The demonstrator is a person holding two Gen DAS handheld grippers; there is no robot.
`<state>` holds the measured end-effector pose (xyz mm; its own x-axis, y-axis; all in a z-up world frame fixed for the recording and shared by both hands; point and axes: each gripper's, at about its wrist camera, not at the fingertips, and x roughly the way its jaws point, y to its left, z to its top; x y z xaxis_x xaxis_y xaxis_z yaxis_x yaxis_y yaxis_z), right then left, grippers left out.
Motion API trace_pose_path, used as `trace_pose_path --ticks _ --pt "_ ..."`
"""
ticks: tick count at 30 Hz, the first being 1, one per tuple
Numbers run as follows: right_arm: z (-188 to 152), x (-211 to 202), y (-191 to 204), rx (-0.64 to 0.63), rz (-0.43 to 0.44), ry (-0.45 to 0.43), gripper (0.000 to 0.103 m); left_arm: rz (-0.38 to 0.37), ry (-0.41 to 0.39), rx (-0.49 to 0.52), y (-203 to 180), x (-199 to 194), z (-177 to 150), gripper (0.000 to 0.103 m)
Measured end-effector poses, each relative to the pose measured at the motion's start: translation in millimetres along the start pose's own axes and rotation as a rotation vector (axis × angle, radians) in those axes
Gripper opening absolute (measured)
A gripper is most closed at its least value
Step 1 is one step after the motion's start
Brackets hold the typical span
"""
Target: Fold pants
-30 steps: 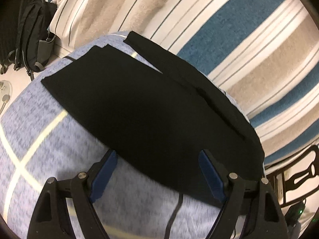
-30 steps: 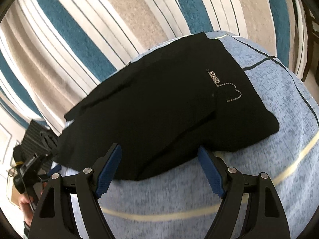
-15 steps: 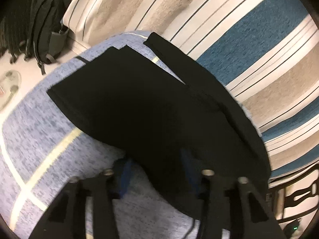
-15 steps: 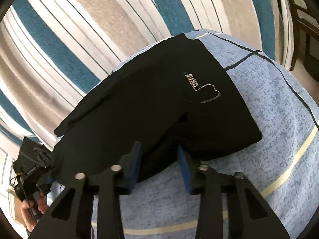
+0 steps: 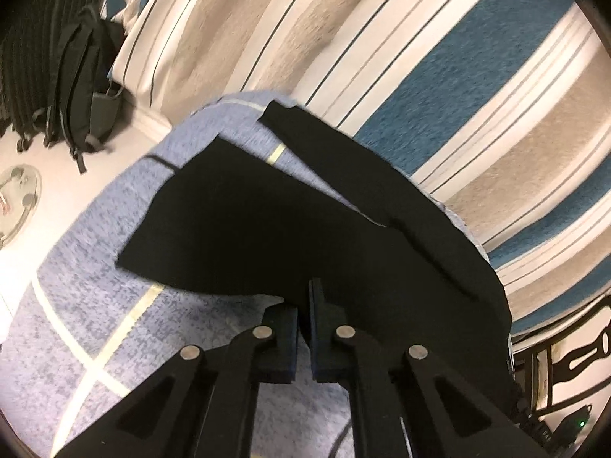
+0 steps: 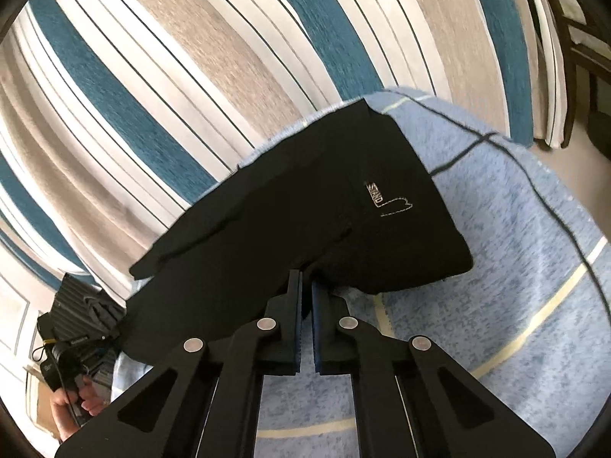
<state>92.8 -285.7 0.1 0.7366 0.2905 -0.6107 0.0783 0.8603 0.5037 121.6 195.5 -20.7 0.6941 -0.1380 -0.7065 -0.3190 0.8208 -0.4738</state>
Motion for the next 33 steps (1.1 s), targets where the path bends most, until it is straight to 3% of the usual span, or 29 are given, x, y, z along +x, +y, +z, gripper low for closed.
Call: trace_pose_path --ticks 10,19,25,29,33 --pt "-3.6 -37.6 -11.7 0.036 0.036 -0.023 0.002 -0.039 -0.017 0.011 2.7 -37.2 -13.2 0.006" --pt "-34.1 -79.2 -34.8 0.08 0.063 -0.002 0.002 -0.029 0.047 0.033 19.5 -62.6 -59.2 0.006" --pt "-58.4 -113.1 -41.1 0.097 0.057 0.024 0.002 -0.024 0.049 0.043 29.9 -88.1 -83.6 0.006" --pt "-72.0 -114.8 -56.6 0.129 0.018 0.067 0.002 0.015 0.117 0.07 37.0 -74.6 -107.5 0.006" --pt "-83.2 -88.0 -66.2 0.153 -0.049 0.194 0.004 0.015 0.148 0.04 48.7 -61.4 -113.0 0.011"
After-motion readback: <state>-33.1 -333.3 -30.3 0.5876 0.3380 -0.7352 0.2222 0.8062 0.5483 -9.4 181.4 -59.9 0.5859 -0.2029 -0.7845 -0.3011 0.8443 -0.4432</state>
